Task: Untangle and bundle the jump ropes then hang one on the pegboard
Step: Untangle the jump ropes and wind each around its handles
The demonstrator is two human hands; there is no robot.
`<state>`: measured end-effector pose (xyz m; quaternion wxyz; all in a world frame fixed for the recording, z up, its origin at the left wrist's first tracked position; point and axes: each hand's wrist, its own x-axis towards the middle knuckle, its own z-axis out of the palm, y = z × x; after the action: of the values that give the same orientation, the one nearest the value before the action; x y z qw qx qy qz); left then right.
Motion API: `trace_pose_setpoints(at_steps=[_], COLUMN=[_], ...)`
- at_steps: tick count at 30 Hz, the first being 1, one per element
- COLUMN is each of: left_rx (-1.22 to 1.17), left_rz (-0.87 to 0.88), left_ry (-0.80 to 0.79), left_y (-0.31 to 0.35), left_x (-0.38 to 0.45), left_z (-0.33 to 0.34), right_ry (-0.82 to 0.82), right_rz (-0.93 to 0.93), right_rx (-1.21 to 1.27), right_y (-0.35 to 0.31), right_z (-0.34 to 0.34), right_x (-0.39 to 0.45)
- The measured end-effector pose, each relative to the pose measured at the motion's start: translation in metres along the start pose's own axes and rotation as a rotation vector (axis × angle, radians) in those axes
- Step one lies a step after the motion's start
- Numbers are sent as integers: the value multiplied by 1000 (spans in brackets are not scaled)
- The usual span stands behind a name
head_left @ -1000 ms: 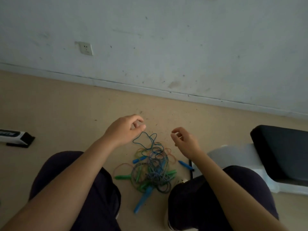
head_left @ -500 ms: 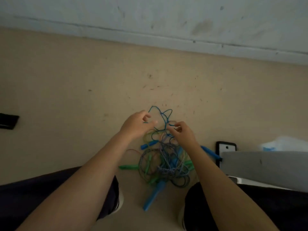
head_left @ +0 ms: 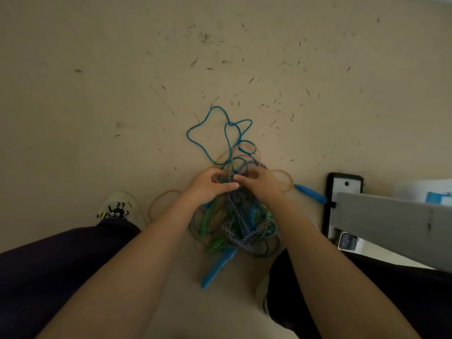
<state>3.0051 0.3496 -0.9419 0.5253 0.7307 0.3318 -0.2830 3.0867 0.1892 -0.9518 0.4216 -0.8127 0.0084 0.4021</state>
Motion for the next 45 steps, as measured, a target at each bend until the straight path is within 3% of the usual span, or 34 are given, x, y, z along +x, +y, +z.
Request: trace_pose_setpoints(at_steps=[3, 6, 11, 17, 21, 24, 31, 38, 42, 45], left_rx=[-31, -92, -225, -143, -169, -197, -220, -168, 185, 214], left_rz=[50, 117, 290, 616, 850, 932, 897, 741, 654, 658], left_ry=[-40, 52, 191, 303, 397, 444, 447, 642, 569, 439], left_y=[10, 30, 98, 184, 214, 214, 176, 143, 147, 153], left_x=[-13, -39, -114, -251, -343, -394, -419, -382, -378, -380], left_z=[-4, -18, -65, -125, -155, -166, -159, -154, -142, -129], right_ry=[-68, -102, -143, -110, -112, -71, 84, 99, 102, 24], right_rz=[60, 50, -161, -495, -691, -792, -833, -764, -898, -901], right_rx=[84, 226, 357, 237, 254, 184, 94, 111, -127, -120], right_y=[-18, -55, -145, -257, -306, -319, -297, -256, -254, -262], right_z=[-4, -22, -62, -111, -132, -141, -142, -147, -135, -124], right_x=[-14, -36, -100, -226, -317, -370, -393, -345, -334, -335])
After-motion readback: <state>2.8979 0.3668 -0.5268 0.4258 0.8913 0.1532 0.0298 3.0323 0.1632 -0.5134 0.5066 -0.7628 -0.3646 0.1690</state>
